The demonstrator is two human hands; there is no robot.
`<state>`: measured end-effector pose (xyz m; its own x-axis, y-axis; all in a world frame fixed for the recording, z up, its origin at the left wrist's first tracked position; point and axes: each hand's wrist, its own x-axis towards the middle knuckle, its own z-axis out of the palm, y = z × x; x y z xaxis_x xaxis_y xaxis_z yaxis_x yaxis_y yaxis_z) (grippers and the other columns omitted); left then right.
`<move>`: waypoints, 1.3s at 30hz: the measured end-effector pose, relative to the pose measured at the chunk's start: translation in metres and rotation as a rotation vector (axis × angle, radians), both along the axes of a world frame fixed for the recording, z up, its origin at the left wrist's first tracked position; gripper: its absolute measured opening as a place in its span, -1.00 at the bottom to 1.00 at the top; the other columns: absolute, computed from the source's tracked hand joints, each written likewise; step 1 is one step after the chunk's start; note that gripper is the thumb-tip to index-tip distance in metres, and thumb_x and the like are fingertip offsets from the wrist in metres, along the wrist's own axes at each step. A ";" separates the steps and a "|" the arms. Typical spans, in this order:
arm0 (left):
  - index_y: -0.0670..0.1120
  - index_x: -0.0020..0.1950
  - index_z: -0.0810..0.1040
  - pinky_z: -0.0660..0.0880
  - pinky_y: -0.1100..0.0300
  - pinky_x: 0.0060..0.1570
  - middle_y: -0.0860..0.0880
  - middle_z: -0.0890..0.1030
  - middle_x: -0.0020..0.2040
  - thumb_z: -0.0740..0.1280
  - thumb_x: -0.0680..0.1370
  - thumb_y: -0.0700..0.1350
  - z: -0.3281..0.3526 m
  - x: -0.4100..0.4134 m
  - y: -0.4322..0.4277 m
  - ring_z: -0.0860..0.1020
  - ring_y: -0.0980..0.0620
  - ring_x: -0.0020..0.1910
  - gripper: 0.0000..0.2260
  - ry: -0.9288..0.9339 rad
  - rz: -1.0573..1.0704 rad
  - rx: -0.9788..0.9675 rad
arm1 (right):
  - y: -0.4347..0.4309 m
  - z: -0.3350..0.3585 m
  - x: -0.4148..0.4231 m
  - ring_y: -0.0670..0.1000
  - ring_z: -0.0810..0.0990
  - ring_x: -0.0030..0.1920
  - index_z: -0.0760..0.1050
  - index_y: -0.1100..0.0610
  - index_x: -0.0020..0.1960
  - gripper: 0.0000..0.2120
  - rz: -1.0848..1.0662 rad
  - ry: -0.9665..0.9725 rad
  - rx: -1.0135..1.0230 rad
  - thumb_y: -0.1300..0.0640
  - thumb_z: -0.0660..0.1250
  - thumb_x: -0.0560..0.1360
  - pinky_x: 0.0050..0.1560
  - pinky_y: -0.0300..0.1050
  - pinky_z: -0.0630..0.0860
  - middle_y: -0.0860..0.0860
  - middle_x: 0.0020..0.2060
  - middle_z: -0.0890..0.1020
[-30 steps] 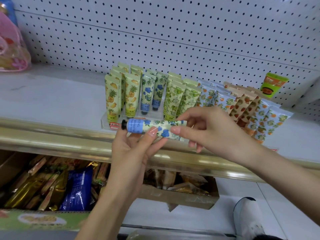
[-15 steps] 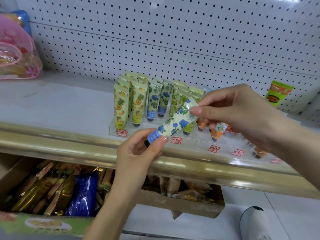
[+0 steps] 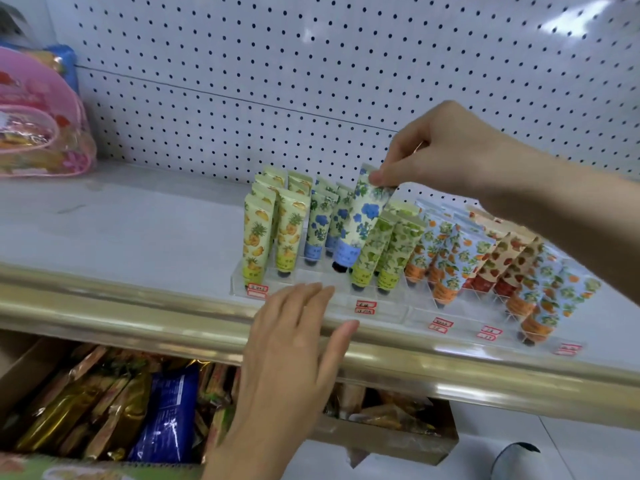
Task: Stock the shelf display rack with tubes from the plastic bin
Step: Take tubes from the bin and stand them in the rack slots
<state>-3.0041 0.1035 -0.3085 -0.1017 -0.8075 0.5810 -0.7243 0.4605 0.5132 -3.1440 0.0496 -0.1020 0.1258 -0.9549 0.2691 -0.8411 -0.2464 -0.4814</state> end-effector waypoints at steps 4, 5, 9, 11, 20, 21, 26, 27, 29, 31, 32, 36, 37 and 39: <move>-0.03 0.30 0.53 0.15 0.10 0.36 0.06 0.57 0.24 -0.10 0.64 0.24 -0.002 -0.001 -0.001 0.37 0.11 0.31 -0.45 -0.045 0.012 -0.002 | -0.017 -0.005 0.006 -0.08 0.32 -0.45 0.60 0.22 -0.28 -0.84 -0.047 0.028 -0.048 0.14 0.46 0.40 -0.49 -0.29 0.27 0.02 -0.49 0.42; -0.03 0.30 0.53 0.13 0.10 0.38 0.06 0.57 0.25 -0.09 0.64 0.24 -0.003 -0.001 -0.002 0.37 0.11 0.32 -0.45 -0.049 0.011 -0.003 | -0.020 -0.006 0.007 -0.08 0.30 -0.47 0.60 0.24 -0.27 -0.84 -0.055 0.039 -0.062 0.15 0.45 0.40 -0.56 -0.35 0.25 0.02 -0.50 0.41; -0.04 0.29 0.54 0.14 0.10 0.36 0.05 0.57 0.24 -0.09 0.64 0.23 -0.005 -0.001 -0.003 0.34 0.12 0.32 -0.45 -0.051 0.004 -0.017 | -0.032 -0.011 0.011 -0.13 0.33 -0.60 0.60 0.32 -0.24 -0.87 -0.089 0.088 -0.117 0.23 0.42 0.40 -0.68 -0.43 0.16 0.02 -0.54 0.41; -0.03 0.28 0.54 0.17 0.09 0.34 0.05 0.57 0.24 -0.09 0.65 0.23 -0.005 -0.001 -0.003 0.35 0.12 0.31 -0.45 -0.049 0.006 -0.021 | -0.037 -0.014 0.013 -0.15 0.34 -0.55 0.60 0.34 -0.23 -0.88 -0.098 0.110 -0.136 0.26 0.42 0.39 -0.66 -0.45 0.19 0.01 -0.52 0.44; -0.01 0.27 0.53 0.21 0.20 0.30 0.09 0.56 0.23 -0.09 0.65 0.23 -0.006 0.000 -0.003 0.39 0.12 0.30 -0.47 -0.044 -0.004 -0.026 | -0.052 -0.027 0.014 0.00 0.37 -0.43 0.59 0.40 -0.19 -0.86 -0.124 0.109 -0.122 0.29 0.42 0.37 -0.43 -0.25 0.33 0.18 -0.36 0.53; -0.01 0.27 0.53 0.23 0.21 0.30 0.09 0.57 0.23 -0.10 0.65 0.23 -0.006 0.001 -0.003 0.40 0.12 0.30 -0.47 -0.043 -0.003 -0.029 | -0.054 -0.029 0.014 -0.01 0.37 -0.45 0.59 0.40 -0.20 -0.86 -0.127 0.113 -0.119 0.28 0.42 0.37 -0.43 -0.24 0.34 0.16 -0.37 0.52; 0.00 0.26 0.54 0.41 0.13 0.27 0.10 0.57 0.22 -0.10 0.65 0.23 -0.008 0.000 -0.005 0.46 0.09 0.29 -0.47 -0.045 -0.001 -0.029 | -0.060 -0.036 0.014 -0.02 0.40 -0.43 0.62 0.36 -0.21 -0.87 -0.142 0.115 -0.116 0.27 0.42 0.37 -0.44 -0.25 0.34 0.27 -0.31 0.62; 0.00 0.26 0.54 0.38 0.16 0.29 0.10 0.57 0.22 -0.10 0.65 0.23 -0.008 0.000 -0.005 0.45 0.09 0.29 -0.47 -0.044 -0.002 -0.030 | -0.061 -0.037 0.014 -0.01 0.41 -0.41 0.62 0.36 -0.22 -0.87 -0.143 0.115 -0.115 0.27 0.42 0.37 -0.43 -0.25 0.34 0.28 -0.26 0.65; 0.00 0.26 0.54 0.28 0.21 0.30 0.10 0.57 0.23 -0.09 0.65 0.23 -0.009 0.000 -0.006 0.44 0.10 0.30 -0.48 -0.035 -0.007 -0.031 | -0.064 -0.039 0.014 0.01 0.44 -0.36 0.62 0.36 -0.21 -0.87 -0.144 0.109 -0.107 0.27 0.42 0.37 -0.42 -0.25 0.34 0.29 -0.21 0.66; 0.01 0.27 0.54 0.24 0.20 0.30 0.11 0.56 0.23 -0.08 0.65 0.23 -0.010 0.001 -0.007 0.43 0.11 0.30 -0.48 -0.036 -0.007 -0.032 | -0.065 -0.041 0.013 0.03 0.46 -0.34 0.62 0.36 -0.21 -0.87 -0.138 0.106 -0.100 0.26 0.42 0.38 -0.42 -0.24 0.35 0.29 -0.21 0.66; 0.01 0.26 0.55 0.25 0.22 0.30 0.11 0.56 0.23 -0.08 0.65 0.23 -0.010 0.001 -0.007 0.43 0.12 0.30 -0.48 -0.039 -0.007 -0.035 | -0.066 -0.042 0.013 0.04 0.48 -0.33 0.62 0.35 -0.22 -0.87 -0.134 0.107 -0.097 0.26 0.43 0.38 -0.41 -0.23 0.37 0.28 -0.22 0.66; 0.01 0.23 0.57 0.23 0.25 0.30 0.11 0.58 0.20 -0.08 0.65 0.22 -0.009 0.001 -0.008 0.45 0.12 0.28 -0.48 -0.043 -0.006 -0.055 | -0.067 -0.046 0.012 -0.03 0.46 -0.41 0.63 0.32 -0.23 -0.88 -0.125 0.146 -0.080 0.24 0.43 0.38 -0.42 -0.27 0.39 0.18 -0.34 0.63; 0.00 0.23 0.57 0.23 0.23 0.30 0.10 0.58 0.20 -0.08 0.65 0.22 -0.010 0.001 -0.009 0.45 0.11 0.27 -0.48 -0.037 -0.007 -0.062 | -0.067 -0.047 0.012 -0.05 0.44 -0.44 0.63 0.31 -0.24 -0.88 -0.123 0.158 -0.074 0.24 0.43 0.38 -0.44 -0.29 0.37 0.15 -0.38 0.60; -0.01 0.22 0.57 0.23 0.19 0.30 0.09 0.58 0.19 -0.08 0.65 0.22 -0.010 0.000 -0.009 0.45 0.10 0.27 -0.48 -0.024 -0.007 -0.072 | -0.067 -0.049 0.012 -0.08 0.42 -0.46 0.63 0.30 -0.24 -0.89 -0.118 0.172 -0.056 0.24 0.42 0.39 -0.46 -0.29 0.36 0.10 -0.43 0.56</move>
<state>-3.0039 0.0943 -0.3188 -0.1218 -0.7630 0.6348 -0.7326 0.5006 0.4612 -3.1323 -0.0177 -0.1506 0.0625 -0.9497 0.3067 -0.9342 -0.1638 -0.3168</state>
